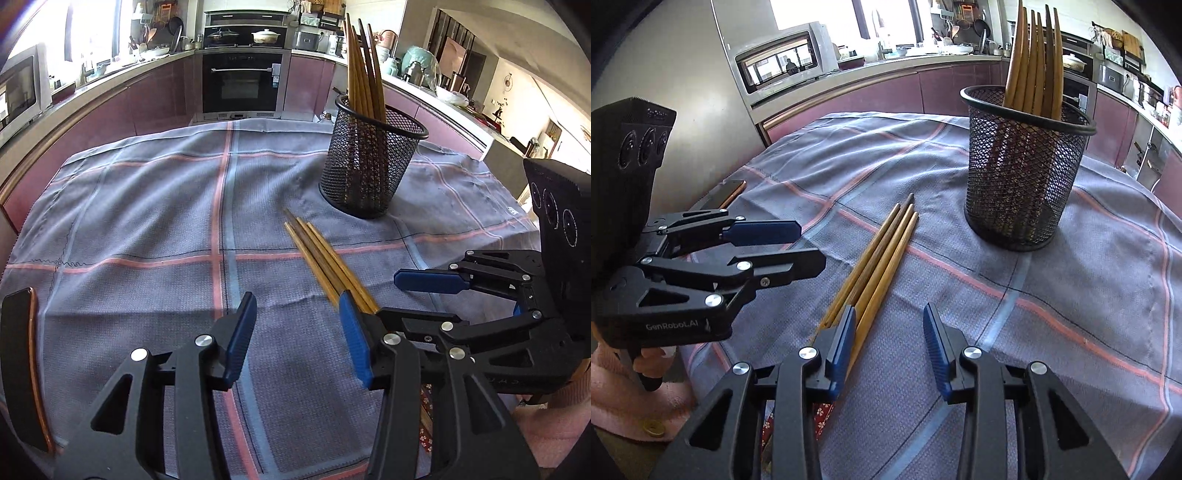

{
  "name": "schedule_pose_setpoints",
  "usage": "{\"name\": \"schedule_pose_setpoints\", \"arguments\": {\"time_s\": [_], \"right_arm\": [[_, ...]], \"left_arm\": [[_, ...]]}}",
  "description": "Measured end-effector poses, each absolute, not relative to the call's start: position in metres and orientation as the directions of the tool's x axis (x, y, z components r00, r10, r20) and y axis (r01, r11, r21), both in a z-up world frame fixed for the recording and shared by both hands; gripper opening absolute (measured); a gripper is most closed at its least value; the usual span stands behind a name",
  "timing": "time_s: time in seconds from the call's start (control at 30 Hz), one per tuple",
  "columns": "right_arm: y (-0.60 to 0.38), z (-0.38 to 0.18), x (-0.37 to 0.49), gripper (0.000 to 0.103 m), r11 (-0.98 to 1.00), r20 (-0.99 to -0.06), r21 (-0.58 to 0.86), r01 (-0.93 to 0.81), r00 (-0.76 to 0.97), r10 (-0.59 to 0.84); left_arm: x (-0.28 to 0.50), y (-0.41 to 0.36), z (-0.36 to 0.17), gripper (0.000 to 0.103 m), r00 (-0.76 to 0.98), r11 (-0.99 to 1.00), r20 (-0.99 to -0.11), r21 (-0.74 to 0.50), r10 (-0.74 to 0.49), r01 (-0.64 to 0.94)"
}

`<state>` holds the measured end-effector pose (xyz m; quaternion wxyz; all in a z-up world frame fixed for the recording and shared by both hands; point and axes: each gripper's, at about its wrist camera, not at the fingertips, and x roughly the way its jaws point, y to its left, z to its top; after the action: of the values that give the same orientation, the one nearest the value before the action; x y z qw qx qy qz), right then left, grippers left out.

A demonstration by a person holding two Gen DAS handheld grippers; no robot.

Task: Organize utensils
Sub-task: 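Lower the left tool onto the pile and grasp a chopstick while the right tool grasps one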

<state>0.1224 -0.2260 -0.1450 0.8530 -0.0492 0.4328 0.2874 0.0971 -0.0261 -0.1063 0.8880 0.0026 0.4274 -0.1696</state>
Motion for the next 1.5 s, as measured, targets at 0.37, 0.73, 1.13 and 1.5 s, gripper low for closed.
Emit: {"name": "schedule_pose_setpoints", "arguments": {"time_s": [0.37, 0.73, 1.13, 1.5], "right_arm": [[-0.227, -0.146, 0.122, 0.036, 0.835, -0.768, 0.157, -0.527, 0.467, 0.439], [-0.228, -0.145, 0.122, 0.036, 0.839, -0.767, 0.152, -0.523, 0.473, 0.434], [-0.231, -0.146, 0.124, 0.036, 0.842, -0.767, 0.145, -0.519, 0.479, 0.427], [-0.237, -0.144, 0.124, 0.036, 0.844, -0.762, 0.156, -0.513, 0.482, 0.433]], "left_arm": [[0.097, -0.036, -0.113, 0.046, 0.552, 0.935, -0.773, -0.145, -0.311, 0.324], [0.101, -0.040, -0.122, 0.046, 0.520, 0.930, -0.791, -0.162, -0.323, 0.331], [0.100, -0.041, -0.122, 0.038, 0.513, 0.932, -0.810, -0.105, -0.283, 0.348], [0.099, -0.041, -0.117, 0.043, 0.503, 0.914, -0.789, -0.173, -0.352, 0.368]]}}
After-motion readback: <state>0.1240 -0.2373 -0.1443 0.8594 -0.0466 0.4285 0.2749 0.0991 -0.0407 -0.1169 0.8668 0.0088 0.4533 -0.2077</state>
